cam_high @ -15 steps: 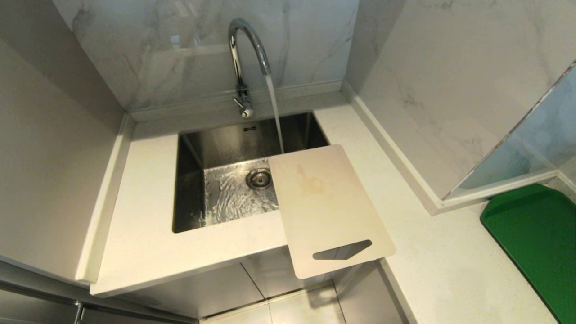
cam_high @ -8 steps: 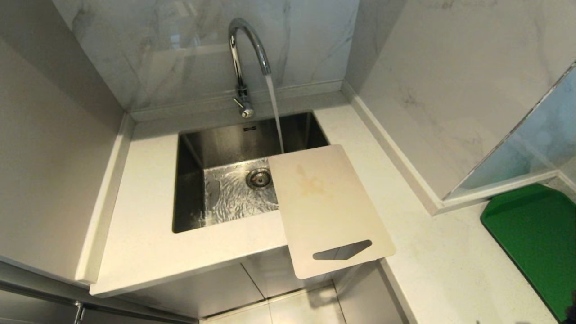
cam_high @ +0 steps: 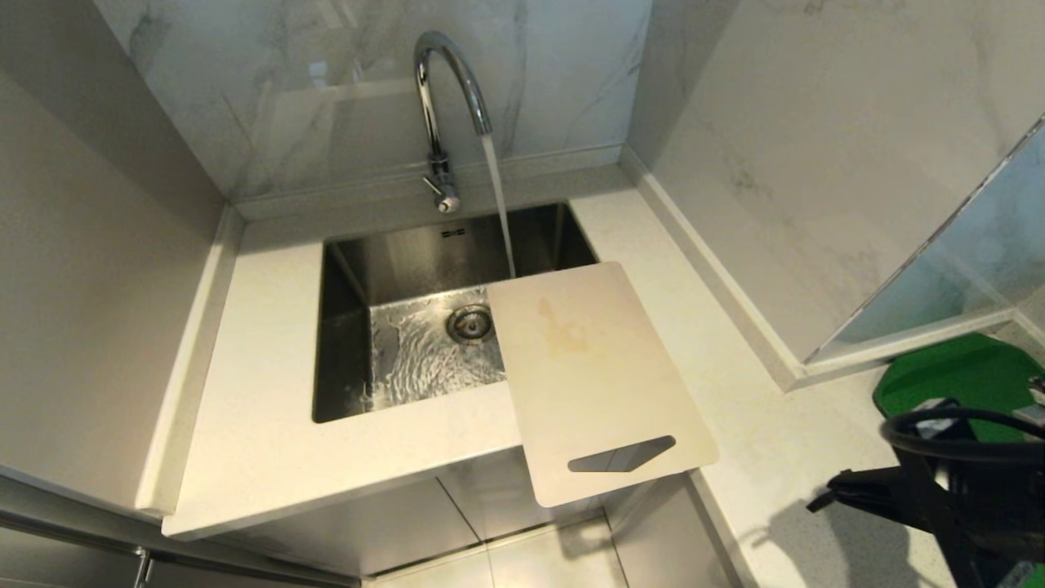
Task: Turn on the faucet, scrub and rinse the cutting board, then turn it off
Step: Pick up the cutting board
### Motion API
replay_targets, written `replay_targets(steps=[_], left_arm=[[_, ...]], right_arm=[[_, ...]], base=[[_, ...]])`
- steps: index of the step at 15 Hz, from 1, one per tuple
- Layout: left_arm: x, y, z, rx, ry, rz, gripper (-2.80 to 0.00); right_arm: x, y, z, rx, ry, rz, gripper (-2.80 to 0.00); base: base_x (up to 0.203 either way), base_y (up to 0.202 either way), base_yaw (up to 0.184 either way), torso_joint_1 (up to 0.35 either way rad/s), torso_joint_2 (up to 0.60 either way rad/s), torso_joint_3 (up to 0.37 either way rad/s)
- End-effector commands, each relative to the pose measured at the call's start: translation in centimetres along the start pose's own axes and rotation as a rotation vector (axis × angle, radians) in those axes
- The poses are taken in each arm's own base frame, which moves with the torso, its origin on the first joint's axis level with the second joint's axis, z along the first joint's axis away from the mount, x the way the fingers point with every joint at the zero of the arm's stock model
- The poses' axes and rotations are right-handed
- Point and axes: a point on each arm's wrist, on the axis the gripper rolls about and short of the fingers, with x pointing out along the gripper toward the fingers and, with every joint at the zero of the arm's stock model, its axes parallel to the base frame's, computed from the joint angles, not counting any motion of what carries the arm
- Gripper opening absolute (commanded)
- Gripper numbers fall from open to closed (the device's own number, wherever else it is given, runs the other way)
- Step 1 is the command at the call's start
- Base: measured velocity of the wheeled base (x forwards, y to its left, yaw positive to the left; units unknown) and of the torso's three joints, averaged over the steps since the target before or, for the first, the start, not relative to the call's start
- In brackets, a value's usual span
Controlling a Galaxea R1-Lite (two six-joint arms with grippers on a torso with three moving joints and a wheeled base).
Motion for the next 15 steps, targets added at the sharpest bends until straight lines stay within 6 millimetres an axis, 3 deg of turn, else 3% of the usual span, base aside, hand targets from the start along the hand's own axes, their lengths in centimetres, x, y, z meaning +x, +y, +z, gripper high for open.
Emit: replay_targets(steps=[1,8,9,15], left_arm=[[0.0,0.0,0.0,0.0,0.003,0.0,-2.8],[0.0,0.0,0.0,0.0,0.003,0.0,-2.8],[0.0,0.0,0.0,0.0,0.003,0.0,-2.8],[0.0,0.0,0.0,0.0,0.003,0.0,-2.8]], right_arm=[[4.8,1.3,-1.0,0.044,0.018,-0.113,-2.8],[9.3,2.4,-2.2,0.106,0.044,-0.146,-2.8],[10.0,2.3,-2.5,0.1,0.053,-0.168,0.0],[13.2,2.6,-3.6,0.072,0.078,-0.209,0.0]], base=[[0.0,0.0,0.0,0.0,0.0,0.0],[0.0,0.0,0.0,0.0,0.0,0.0],[0.0,0.0,0.0,0.0,0.0,0.0],[0.0,0.0,0.0,0.0,0.0,0.0]])
